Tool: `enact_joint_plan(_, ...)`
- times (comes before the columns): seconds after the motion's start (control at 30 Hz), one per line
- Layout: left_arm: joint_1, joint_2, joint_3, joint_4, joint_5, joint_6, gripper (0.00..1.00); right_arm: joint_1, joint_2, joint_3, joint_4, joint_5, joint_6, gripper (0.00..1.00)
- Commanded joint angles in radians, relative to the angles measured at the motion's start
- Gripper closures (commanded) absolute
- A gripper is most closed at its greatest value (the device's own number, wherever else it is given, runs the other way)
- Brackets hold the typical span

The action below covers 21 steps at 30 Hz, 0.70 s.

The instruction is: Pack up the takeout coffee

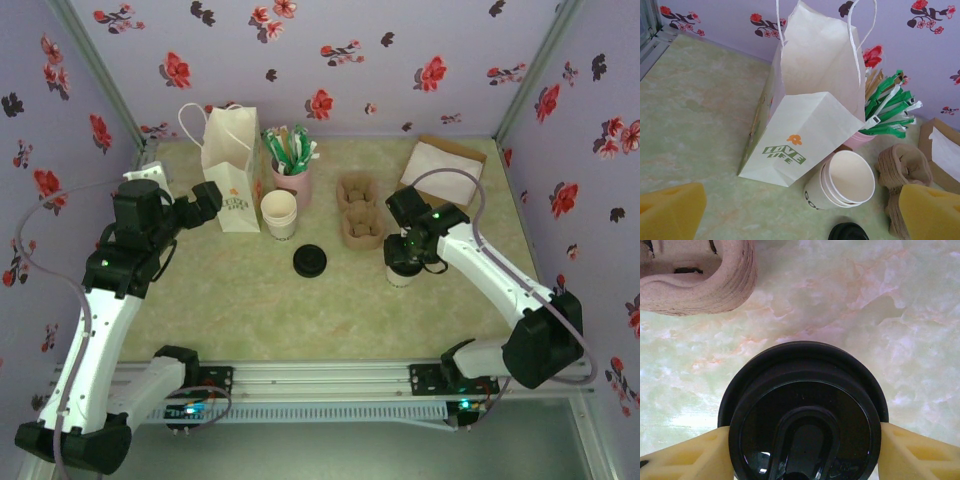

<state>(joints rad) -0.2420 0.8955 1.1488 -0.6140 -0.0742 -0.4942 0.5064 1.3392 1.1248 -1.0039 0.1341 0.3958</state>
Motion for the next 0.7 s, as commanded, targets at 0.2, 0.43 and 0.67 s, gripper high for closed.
enact_joint_plan(0.2,0.008,-0.006,-0.006,0.009,0.011,-0.001,0.0,0.004,0.0,0.008,-0.01,-0.001,0.01,0.34)
enact_joint_plan(0.43,0.008,-0.003,-0.004,0.007,0.01,0.001,0.0,0.006,0.006,-0.006,-0.004,0.01,0.015,0.34)
enact_joint_plan(0.67,0.008,-0.003,-0.006,0.01,0.011,0.0,0.0,0.008,0.013,-0.03,0.001,0.036,0.024,0.34)
